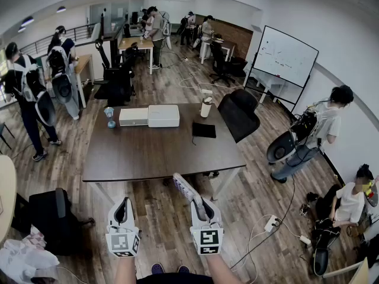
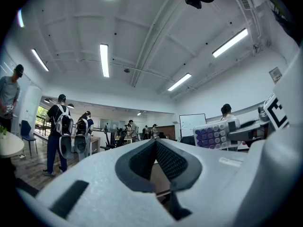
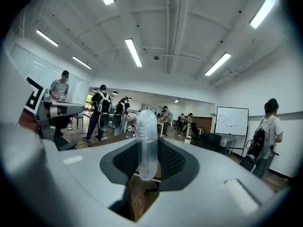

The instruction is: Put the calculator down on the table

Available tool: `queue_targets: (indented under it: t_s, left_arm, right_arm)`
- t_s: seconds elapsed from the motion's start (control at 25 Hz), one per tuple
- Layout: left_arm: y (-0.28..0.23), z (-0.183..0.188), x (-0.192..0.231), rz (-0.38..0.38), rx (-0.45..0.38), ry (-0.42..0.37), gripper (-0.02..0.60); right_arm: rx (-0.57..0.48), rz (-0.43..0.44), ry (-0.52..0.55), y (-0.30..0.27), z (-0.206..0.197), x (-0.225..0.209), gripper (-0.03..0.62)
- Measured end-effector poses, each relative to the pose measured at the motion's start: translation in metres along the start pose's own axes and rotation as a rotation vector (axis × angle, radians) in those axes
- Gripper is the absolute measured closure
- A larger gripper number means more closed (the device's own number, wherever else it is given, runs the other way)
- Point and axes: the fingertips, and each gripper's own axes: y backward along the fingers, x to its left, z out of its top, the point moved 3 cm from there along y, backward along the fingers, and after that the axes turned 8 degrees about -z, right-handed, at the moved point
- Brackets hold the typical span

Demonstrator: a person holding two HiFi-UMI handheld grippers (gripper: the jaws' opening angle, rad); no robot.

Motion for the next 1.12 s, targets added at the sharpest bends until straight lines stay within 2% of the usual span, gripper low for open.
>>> queue_targets:
  t_s: [0.76, 1.12]
  left_arm:
    - [0.006, 0.000, -0.014, -0.052, 0.006, -0.019, 0.584]
    - [0.015, -0.012, -0.001, -0.057, 0.020, -0.002, 0.584]
  right_arm:
    - [-0.018, -0.025, 0.004, 0.012, 0.002, -0.005, 0.484]
    - [-0.018, -0.032, -0.010, 0.012, -0.002, 0.007, 0.483]
